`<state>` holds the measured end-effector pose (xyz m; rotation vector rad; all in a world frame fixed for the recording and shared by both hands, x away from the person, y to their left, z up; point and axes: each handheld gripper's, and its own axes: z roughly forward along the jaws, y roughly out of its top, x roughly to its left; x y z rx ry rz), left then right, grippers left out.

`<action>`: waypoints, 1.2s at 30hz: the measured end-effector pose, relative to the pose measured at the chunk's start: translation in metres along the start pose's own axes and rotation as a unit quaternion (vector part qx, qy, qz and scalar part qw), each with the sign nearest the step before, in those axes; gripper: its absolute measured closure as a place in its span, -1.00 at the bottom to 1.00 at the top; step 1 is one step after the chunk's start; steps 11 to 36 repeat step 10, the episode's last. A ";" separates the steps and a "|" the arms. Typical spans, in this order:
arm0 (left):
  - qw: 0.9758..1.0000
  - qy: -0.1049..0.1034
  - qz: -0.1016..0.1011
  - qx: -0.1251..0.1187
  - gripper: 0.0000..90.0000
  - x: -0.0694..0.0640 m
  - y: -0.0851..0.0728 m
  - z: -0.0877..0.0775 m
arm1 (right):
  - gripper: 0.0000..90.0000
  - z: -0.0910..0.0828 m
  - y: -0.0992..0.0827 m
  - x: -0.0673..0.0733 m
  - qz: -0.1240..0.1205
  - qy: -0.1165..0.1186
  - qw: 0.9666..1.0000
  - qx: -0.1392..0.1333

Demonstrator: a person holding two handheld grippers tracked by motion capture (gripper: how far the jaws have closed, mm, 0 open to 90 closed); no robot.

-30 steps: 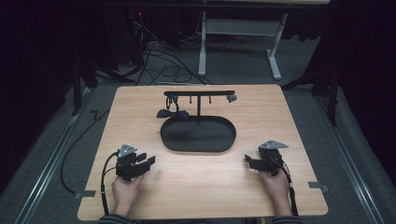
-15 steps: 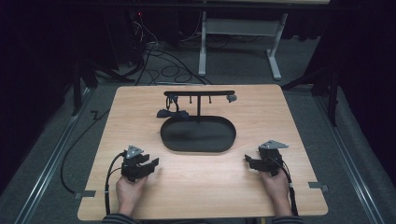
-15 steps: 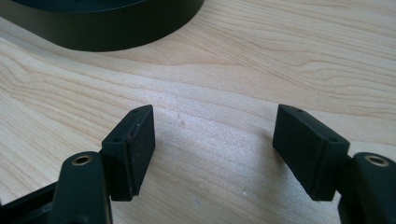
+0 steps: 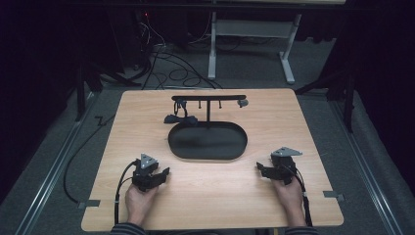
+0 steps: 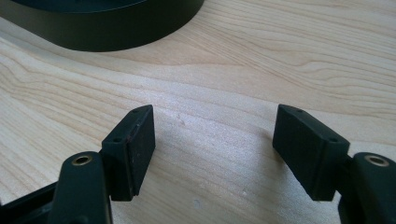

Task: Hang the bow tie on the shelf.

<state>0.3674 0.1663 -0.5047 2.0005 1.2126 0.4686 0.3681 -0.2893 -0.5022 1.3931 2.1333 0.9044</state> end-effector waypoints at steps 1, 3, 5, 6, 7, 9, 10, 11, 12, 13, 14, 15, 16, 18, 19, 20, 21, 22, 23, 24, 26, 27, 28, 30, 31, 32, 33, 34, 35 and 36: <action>1.000 0.004 0.005 -0.003 0.05 -0.001 -0.001 0.000 | -0.31 0.000 0.000 0.000 -0.001 0.000 1.000 0.000; 1.000 0.010 0.018 -0.004 -0.01 -0.003 -0.002 0.001 | -0.31 0.000 0.000 0.000 -0.002 -0.001 1.000 0.000; 1.000 0.013 0.020 -0.004 -0.02 -0.004 -0.002 0.002 | -0.31 0.000 0.000 0.000 -0.001 -0.001 1.000 0.000; 1.000 0.012 0.021 -0.003 -0.06 -0.005 -0.002 0.002 | -0.31 0.000 0.000 0.000 -0.002 -0.001 1.000 0.000; 1.000 0.012 0.020 -0.003 -0.07 -0.005 -0.002 0.002 | -0.31 0.000 0.000 0.000 -0.002 -0.001 1.000 0.000; 1.000 0.011 0.021 -0.002 -0.09 -0.005 -0.002 0.002 | -0.31 0.000 0.000 0.000 -0.002 -0.001 1.000 0.000; 1.000 0.011 0.021 -0.002 -0.10 -0.005 -0.002 0.002 | -0.31 0.000 0.000 0.000 -0.002 -0.001 1.000 0.000; 1.000 0.011 0.021 -0.002 -0.10 -0.005 -0.002 0.002 | -0.31 0.000 0.000 0.000 -0.002 -0.001 1.000 0.000; 1.000 0.011 0.021 -0.002 -0.10 -0.005 -0.002 0.002 | -0.31 0.000 0.000 0.000 -0.002 -0.001 1.000 0.000; 1.000 0.011 0.021 -0.002 -0.10 -0.005 -0.002 0.002 | -0.31 0.000 0.000 0.000 -0.002 -0.001 1.000 0.000; 1.000 0.011 0.021 -0.002 -0.10 -0.005 -0.002 0.002 | -0.31 0.000 0.000 0.000 -0.002 -0.001 1.000 0.000; 1.000 0.011 0.021 -0.002 -0.10 -0.005 -0.002 0.002 | -0.31 0.000 0.000 0.000 -0.002 -0.001 1.000 0.000; 1.000 0.011 0.021 -0.002 -0.10 -0.005 -0.002 0.002 | -0.31 0.000 0.000 0.000 -0.002 -0.001 1.000 0.000; 1.000 0.011 0.021 -0.002 -0.10 -0.005 -0.002 0.002 | -0.31 0.000 0.000 0.000 -0.002 -0.001 1.000 0.000; 1.000 0.011 0.021 -0.002 -0.10 -0.005 -0.002 0.002 | -0.31 0.000 0.000 0.000 -0.002 -0.001 1.000 0.000; 1.000 0.011 0.021 -0.002 -0.10 -0.005 -0.002 0.002 | -0.31 0.000 0.000 0.000 -0.002 -0.001 1.000 0.000; 1.000 0.011 0.021 -0.002 -0.10 -0.005 -0.002 0.002 | -0.31 0.000 0.000 0.000 -0.002 -0.001 1.000 0.000; 1.000 0.011 0.021 -0.002 -0.10 -0.005 -0.002 0.002 | -0.31 0.000 0.000 0.000 -0.002 -0.001 1.000 0.000; 1.000 0.011 0.021 -0.002 -0.10 -0.005 -0.002 0.002 | -0.31 0.000 0.000 0.000 -0.002 -0.001 1.000 0.000; 1.000 0.011 0.021 -0.002 -0.10 -0.005 -0.002 0.002 | -0.31 0.000 0.000 0.000 -0.002 -0.001 1.000 0.000; 1.000 0.011 0.021 -0.002 -0.10 -0.005 -0.002 0.002 | -0.31 0.000 0.000 0.000 -0.002 -0.001 1.000 0.000; 1.000 0.011 0.021 -0.002 -0.10 -0.005 -0.002 0.002 | -0.31 0.000 0.000 0.000 -0.002 -0.001 1.000 0.000; 1.000 0.011 0.021 -0.002 -0.10 -0.005 -0.002 0.002 | -0.31 0.000 0.000 0.000 -0.002 -0.001 1.000 0.000; 1.000 0.011 0.021 -0.002 -0.10 -0.005 -0.002 0.002 | -0.31 0.000 0.000 0.000 -0.002 -0.001 1.000 0.000; 1.000 0.011 0.021 -0.002 -0.10 -0.005 -0.002 0.002 | -0.31 0.000 0.000 0.000 -0.002 -0.001 1.000 0.000; 1.000 0.011 0.021 -0.002 -0.10 -0.005 -0.002 0.002 | -0.31 0.000 0.000 0.000 -0.002 -0.001 1.000 0.000; 1.000 0.011 0.021 -0.002 -0.10 -0.005 -0.002 0.002 | -0.31 0.000 0.000 0.000 -0.002 -0.001 1.000 0.000; 1.000 0.011 0.021 -0.002 -0.10 -0.005 -0.002 0.002 | -0.31 0.000 0.000 0.000 -0.002 -0.001 1.000 0.000; 1.000 0.011 0.021 -0.002 -0.10 -0.005 -0.002 0.002 | -0.31 0.000 0.000 0.000 -0.002 -0.001 1.000 0.000; 1.000 0.011 0.021 -0.002 -0.10 -0.005 -0.002 0.002 | -0.31 0.000 0.000 0.000 -0.002 -0.001 1.000 0.000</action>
